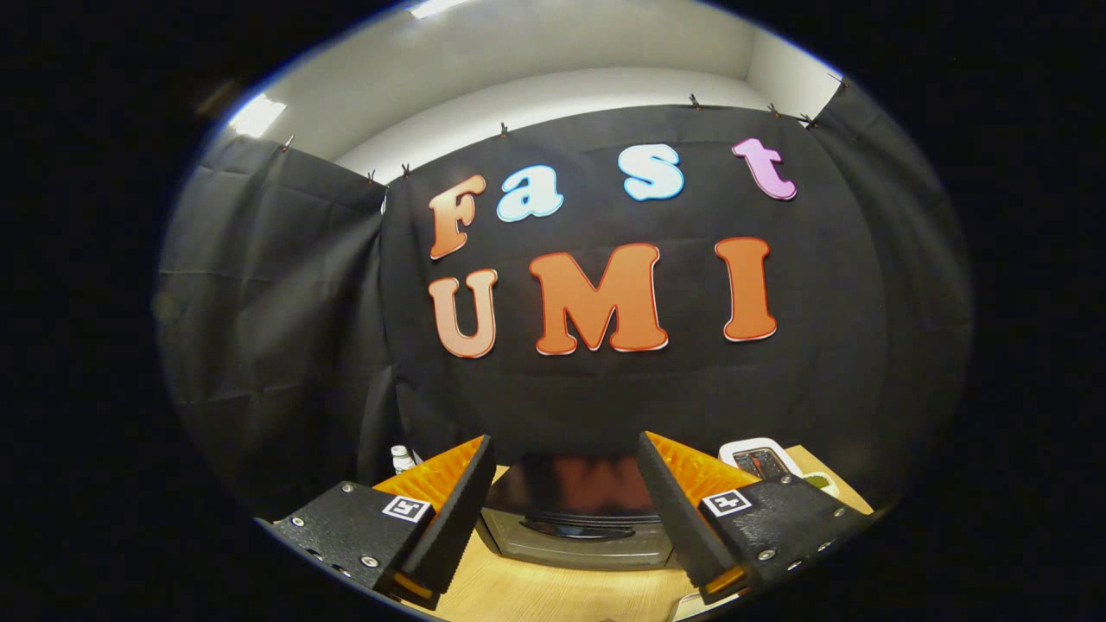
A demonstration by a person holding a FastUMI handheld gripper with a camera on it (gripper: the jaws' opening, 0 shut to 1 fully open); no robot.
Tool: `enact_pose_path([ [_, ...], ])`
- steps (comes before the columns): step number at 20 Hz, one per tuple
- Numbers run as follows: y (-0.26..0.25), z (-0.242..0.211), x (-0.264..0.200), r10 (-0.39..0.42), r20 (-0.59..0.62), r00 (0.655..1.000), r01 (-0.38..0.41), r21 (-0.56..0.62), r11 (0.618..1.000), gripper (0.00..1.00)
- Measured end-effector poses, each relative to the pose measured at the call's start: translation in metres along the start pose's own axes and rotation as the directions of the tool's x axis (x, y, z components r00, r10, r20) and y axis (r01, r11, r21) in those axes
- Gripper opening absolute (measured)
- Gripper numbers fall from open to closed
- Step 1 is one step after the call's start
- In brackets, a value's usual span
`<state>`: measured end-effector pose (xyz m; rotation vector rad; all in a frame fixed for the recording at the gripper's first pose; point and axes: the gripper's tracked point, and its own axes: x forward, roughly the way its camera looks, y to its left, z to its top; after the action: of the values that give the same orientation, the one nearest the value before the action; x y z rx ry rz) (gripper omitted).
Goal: Open the toaster oven, put the food inside, and close the toaster oven door.
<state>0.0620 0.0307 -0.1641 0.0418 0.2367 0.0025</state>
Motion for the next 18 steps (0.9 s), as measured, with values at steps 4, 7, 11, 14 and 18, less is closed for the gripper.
enact_pose_path([
  [4,-0.007,-0.05,0.024,-0.041,-0.099,0.994,0.043,0.02,0.999,0.99],
  [7,-0.015,-0.076,0.038,-0.08,-0.148,0.986,0.081,-0.003,0.997,0.98],
  [11,-0.012,-0.111,0.053,-0.105,-0.202,0.974,0.1,-0.035,0.994,0.99],
  [14,-0.011,-0.128,0.061,-0.123,-0.226,0.966,0.114,-0.053,0.992,0.99],
  [18,-0.011,-0.144,0.07,-0.131,-0.25,0.959,0.127,-0.03,0.991,0.99],
])
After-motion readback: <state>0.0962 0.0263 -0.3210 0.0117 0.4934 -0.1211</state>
